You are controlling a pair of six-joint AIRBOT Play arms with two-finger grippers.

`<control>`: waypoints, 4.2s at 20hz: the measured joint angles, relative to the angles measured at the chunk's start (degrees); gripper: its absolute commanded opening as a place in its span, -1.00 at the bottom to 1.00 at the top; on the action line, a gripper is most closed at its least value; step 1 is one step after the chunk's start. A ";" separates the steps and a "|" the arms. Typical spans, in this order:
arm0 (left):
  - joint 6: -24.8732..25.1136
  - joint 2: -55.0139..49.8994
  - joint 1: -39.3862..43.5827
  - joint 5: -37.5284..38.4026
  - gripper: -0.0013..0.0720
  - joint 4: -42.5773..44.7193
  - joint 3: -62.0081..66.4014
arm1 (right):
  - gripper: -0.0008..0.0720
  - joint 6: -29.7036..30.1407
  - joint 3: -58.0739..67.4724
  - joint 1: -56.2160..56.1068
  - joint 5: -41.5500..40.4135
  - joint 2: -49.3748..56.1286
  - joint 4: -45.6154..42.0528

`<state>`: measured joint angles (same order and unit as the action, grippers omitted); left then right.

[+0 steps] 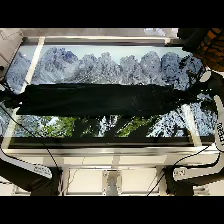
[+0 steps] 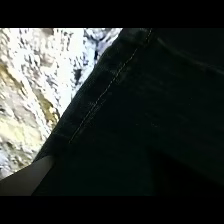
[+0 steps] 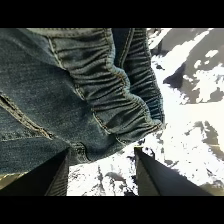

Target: Fold the clothes and pants, and hang the long-sleeved shirts on hangers.

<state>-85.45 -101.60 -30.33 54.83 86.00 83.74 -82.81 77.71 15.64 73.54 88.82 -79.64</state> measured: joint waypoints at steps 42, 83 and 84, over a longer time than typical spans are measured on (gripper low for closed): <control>-2.27 11.45 54.58 -6.45 -0.12 -30.25 0.07 | 0.21 8.94 0.00 0.09 -7.06 0.17 -1.79; -10.80 0.24 35.19 8.26 -0.91 -10.23 -2.51 | 0.21 10.12 0.00 8.59 3.48 0.17 2.99; -10.34 0.24 35.47 8.55 -0.91 -10.16 -2.49 | 0.21 10.10 0.00 8.59 3.54 0.17 2.99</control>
<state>-95.79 -101.36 5.15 63.37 75.83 81.25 -72.71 77.71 24.23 77.08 88.99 -76.64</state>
